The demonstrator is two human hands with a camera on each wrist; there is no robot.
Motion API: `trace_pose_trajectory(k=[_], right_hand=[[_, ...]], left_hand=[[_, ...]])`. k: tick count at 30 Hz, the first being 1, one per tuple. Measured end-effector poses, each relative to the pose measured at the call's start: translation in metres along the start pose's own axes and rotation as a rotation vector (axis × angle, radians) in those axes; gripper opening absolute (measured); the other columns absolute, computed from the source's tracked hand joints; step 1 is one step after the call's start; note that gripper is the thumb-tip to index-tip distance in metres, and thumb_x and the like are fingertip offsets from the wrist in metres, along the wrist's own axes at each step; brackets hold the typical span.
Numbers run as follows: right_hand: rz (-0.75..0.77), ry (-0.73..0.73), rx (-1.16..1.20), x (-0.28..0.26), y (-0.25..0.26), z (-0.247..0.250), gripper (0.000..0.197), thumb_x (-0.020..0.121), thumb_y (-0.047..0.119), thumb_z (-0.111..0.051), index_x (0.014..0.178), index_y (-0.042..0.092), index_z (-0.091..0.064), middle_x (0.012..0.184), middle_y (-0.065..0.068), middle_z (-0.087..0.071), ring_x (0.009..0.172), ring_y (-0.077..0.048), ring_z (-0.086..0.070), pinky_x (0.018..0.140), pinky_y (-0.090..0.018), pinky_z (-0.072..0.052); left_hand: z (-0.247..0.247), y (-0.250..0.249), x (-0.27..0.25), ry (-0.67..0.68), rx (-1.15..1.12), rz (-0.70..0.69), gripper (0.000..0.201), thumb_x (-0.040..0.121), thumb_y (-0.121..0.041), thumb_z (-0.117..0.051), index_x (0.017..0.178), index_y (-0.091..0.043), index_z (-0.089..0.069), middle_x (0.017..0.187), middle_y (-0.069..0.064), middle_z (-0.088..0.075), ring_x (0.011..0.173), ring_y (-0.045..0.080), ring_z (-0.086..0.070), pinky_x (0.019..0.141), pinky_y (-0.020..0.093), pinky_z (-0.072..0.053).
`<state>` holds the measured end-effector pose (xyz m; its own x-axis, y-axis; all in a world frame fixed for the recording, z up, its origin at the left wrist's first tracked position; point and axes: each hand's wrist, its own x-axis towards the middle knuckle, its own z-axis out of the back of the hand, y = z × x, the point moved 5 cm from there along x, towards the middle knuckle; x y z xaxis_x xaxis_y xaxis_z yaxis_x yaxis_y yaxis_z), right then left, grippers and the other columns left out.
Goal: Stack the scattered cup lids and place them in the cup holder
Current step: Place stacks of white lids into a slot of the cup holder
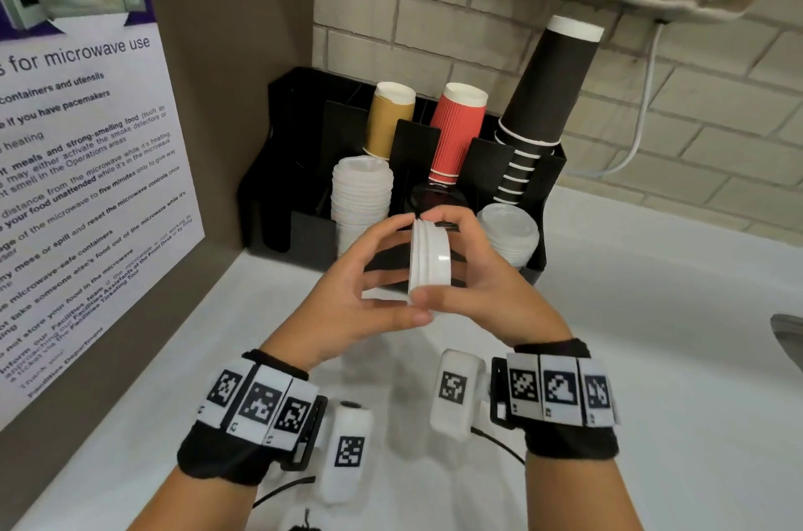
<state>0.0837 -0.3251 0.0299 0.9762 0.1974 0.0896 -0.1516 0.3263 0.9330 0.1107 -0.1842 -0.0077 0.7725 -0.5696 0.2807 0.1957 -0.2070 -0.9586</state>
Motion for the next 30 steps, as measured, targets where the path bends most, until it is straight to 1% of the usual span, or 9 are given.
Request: trace_pose_trajectory(k=[3, 8, 10, 13, 18, 24, 27, 28, 30], right_hand=[[-0.009, -0.015, 0.057, -0.007, -0.004, 0.003, 0.067, 0.069, 0.023, -0.081, 0.125, 0.04, -0.047, 0.124, -0.001, -0.058, 0.11, -0.019, -0.062, 0.091, -0.041, -0.054], [-0.014, -0.023, 0.079, -0.013, -0.006, 0.008, 0.07, 0.071, 0.021, -0.079, 0.131, 0.037, -0.048, 0.122, 0.004, -0.063, 0.113, -0.015, -0.061, 0.095, -0.036, -0.052], [-0.014, -0.043, 0.091, -0.013, -0.006, 0.009, 0.069, 0.07, 0.021, -0.08, 0.13, 0.037, -0.05, 0.121, 0.003, -0.064, 0.112, -0.016, -0.062, 0.094, -0.037, -0.052], [0.002, -0.07, 0.085, -0.012, -0.005, 0.01, 0.069, 0.068, 0.021, -0.082, 0.128, 0.037, -0.052, 0.12, 0.005, -0.064, 0.112, -0.016, -0.062, 0.095, -0.041, -0.052], [0.014, -0.072, 0.067, -0.012, -0.006, 0.009, 0.068, 0.067, 0.021, -0.083, 0.127, 0.036, -0.053, 0.119, 0.007, -0.064, 0.112, -0.014, -0.061, 0.095, -0.039, -0.052], [0.036, -0.089, 0.054, -0.012, -0.007, 0.007, 0.062, 0.069, 0.019, -0.079, 0.123, 0.037, -0.053, 0.113, 0.01, -0.064, 0.105, -0.01, -0.063, 0.086, -0.028, -0.055], [0.041, -0.115, 0.005, -0.008, -0.006, 0.007, 0.059, 0.069, 0.021, -0.077, 0.121, 0.034, -0.052, 0.109, 0.01, -0.064, 0.099, -0.008, -0.064, 0.081, -0.025, -0.055], [0.042, -0.132, -0.006, -0.006, -0.005, 0.011, 0.058, 0.069, 0.022, -0.076, 0.12, 0.033, -0.051, 0.109, 0.009, -0.064, 0.097, -0.006, -0.064, 0.078, -0.024, -0.055], [0.052, -0.225, -0.051, 0.0, -0.002, 0.031, 0.056, 0.068, 0.022, -0.077, 0.115, 0.032, -0.05, 0.108, 0.009, -0.061, 0.093, 0.0, -0.063, 0.072, -0.017, -0.052]], left_hand=[[-0.002, -0.001, 0.0, -0.009, -0.002, -0.015, 0.089, 0.06, -0.029, -0.086, 0.136, -0.048, -0.043, 0.13, -0.022, -0.054, 0.117, 0.012, -0.06, 0.081, 0.031, -0.057], [-0.005, 0.0, 0.0, -0.005, -0.01, -0.002, 0.092, 0.058, -0.027, -0.088, 0.137, -0.045, -0.045, 0.134, -0.018, -0.052, 0.118, 0.015, -0.059, 0.082, 0.035, -0.057], [-0.006, 0.0, 0.001, -0.02, -0.015, -0.003, 0.091, 0.057, -0.026, -0.089, 0.135, -0.047, -0.046, 0.133, -0.019, -0.053, 0.118, 0.015, -0.06, 0.081, 0.034, -0.058], [-0.007, 0.001, 0.002, -0.044, -0.009, -0.009, 0.093, 0.061, -0.015, -0.092, 0.135, -0.043, -0.045, 0.129, -0.02, -0.054, 0.118, 0.014, -0.059, 0.081, 0.034, -0.058], [-0.009, 0.002, 0.001, -0.056, -0.018, 0.008, 0.093, 0.058, -0.016, -0.087, 0.136, -0.042, -0.044, 0.13, -0.019, -0.054, 0.119, 0.013, -0.059, 0.08, 0.033, -0.058], [-0.012, 0.004, 0.002, -0.061, -0.006, 0.015, 0.093, 0.058, -0.017, -0.087, 0.137, -0.04, -0.044, 0.135, -0.013, -0.052, 0.119, 0.016, -0.059, 0.082, 0.035, -0.058], [-0.014, 0.007, 0.003, -0.073, 0.011, 0.034, 0.097, 0.058, -0.023, -0.085, 0.14, -0.044, -0.038, 0.14, -0.014, -0.047, 0.122, 0.012, -0.056, 0.091, 0.036, -0.055], [-0.012, 0.007, 0.003, -0.086, 0.016, 0.042, 0.096, 0.059, -0.027, -0.083, 0.14, -0.046, -0.036, 0.142, -0.015, -0.046, 0.124, 0.009, -0.055, 0.094, 0.033, -0.054], [-0.004, 0.005, 0.002, -0.142, 0.052, 0.054, 0.087, 0.061, -0.039, -0.077, 0.137, -0.048, -0.037, 0.141, -0.015, -0.045, 0.122, 0.006, -0.055, 0.092, 0.025, -0.052]])
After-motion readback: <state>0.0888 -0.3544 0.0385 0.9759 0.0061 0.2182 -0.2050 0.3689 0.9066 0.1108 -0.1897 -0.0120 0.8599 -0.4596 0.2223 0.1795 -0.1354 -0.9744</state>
